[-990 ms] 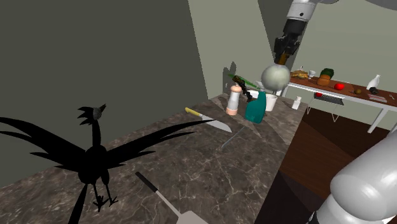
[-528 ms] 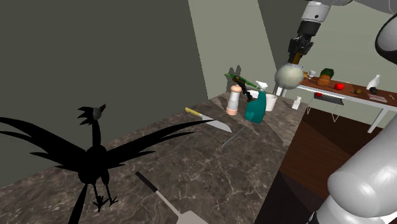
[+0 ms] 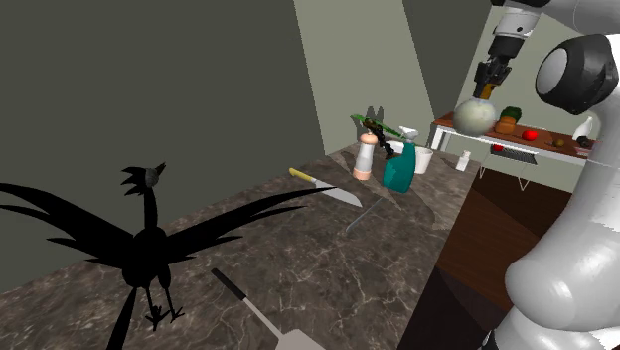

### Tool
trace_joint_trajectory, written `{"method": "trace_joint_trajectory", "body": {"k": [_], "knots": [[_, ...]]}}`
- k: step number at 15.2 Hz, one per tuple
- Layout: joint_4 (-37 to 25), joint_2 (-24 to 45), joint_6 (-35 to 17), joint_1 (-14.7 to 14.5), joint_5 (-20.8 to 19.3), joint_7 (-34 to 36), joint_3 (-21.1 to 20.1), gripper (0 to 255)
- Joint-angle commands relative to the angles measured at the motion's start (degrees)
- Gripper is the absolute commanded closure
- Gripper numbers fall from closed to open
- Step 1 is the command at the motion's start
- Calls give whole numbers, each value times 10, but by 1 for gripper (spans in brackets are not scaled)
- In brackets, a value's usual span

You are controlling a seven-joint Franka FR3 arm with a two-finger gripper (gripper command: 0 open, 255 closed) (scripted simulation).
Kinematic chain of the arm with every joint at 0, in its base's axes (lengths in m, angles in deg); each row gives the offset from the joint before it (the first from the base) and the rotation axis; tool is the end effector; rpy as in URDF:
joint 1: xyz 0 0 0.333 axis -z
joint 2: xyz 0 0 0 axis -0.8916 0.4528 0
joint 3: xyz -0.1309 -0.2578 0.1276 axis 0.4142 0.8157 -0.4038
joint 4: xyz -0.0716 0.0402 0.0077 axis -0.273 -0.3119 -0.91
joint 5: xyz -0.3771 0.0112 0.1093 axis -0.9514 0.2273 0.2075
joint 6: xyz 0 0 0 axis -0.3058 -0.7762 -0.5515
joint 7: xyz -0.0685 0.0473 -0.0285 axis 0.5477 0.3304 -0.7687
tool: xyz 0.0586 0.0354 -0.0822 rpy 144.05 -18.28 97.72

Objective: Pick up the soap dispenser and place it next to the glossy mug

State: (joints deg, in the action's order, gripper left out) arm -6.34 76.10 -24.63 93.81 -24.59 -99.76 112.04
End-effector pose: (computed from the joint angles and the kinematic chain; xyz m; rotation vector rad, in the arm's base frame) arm 0.3436 -0.4599 0.7039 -3.0792 0.4327 -0.1289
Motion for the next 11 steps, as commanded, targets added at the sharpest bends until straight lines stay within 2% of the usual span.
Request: {"method": "trace_joint_trajectory", "body": {"k": [1, 11], "knots": [[-63, 52, 20, 36, 30, -35, 14, 255], [96, -7, -87, 6, -4, -30, 7, 255]]}}
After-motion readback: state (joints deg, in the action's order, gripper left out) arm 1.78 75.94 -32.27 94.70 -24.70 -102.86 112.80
